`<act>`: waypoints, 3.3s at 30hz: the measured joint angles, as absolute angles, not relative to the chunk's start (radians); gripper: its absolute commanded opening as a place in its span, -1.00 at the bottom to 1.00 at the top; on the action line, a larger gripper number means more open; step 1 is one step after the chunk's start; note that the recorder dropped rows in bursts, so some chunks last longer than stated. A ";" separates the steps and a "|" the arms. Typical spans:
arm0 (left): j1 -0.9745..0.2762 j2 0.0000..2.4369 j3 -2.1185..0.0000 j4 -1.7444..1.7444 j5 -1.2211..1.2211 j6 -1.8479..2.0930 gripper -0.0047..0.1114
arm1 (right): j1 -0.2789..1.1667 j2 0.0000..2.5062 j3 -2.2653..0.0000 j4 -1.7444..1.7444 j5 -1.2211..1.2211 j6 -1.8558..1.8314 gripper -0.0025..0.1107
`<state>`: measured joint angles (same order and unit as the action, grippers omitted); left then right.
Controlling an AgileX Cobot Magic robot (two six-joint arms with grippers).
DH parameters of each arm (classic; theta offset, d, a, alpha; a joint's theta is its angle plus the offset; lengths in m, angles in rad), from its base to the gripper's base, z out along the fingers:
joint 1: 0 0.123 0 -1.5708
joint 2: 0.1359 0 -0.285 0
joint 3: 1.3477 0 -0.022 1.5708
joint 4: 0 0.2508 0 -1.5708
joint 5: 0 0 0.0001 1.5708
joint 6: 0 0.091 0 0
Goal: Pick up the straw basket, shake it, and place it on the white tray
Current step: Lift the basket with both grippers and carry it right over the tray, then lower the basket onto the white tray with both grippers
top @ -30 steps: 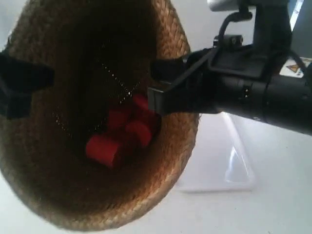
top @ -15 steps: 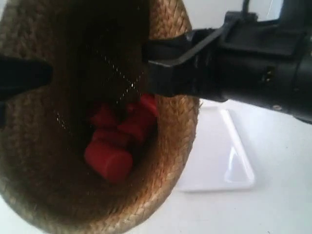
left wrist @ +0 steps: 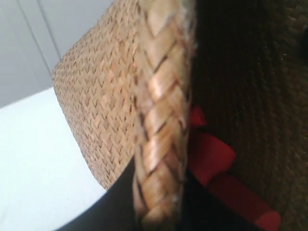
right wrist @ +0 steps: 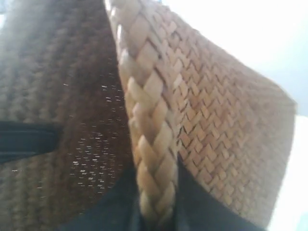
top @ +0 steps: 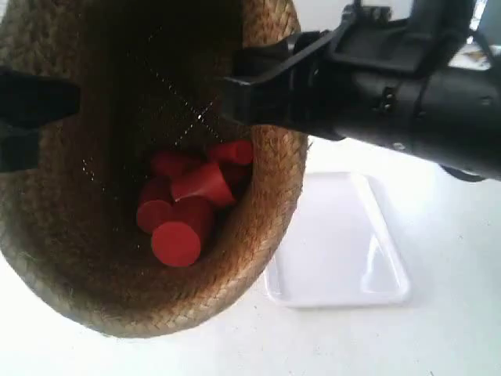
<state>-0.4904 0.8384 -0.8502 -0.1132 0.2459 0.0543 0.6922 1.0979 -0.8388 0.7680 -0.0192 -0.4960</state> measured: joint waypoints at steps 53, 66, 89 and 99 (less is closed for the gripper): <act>-0.473 0.911 -0.885 -0.153 0.251 0.007 -0.92 | 0.634 1.049 -0.733 0.883 -0.069 -0.656 -0.96; -0.338 1.121 -0.934 -0.170 0.436 -0.096 -0.92 | 0.355 1.210 -0.773 0.864 0.261 -0.642 -0.96; -0.394 1.423 -1.409 -0.243 0.760 -0.175 -0.92 | 0.238 1.324 -1.319 0.053 0.957 0.055 -0.96; -0.497 1.617 -1.576 -0.231 0.760 -0.261 -0.92 | 0.040 1.395 -1.347 0.069 1.052 -0.059 -0.96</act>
<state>-0.4968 1.6172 -1.5763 -0.2314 0.7598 -0.2609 0.0401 1.3953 -1.3470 0.0695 1.0516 -0.0595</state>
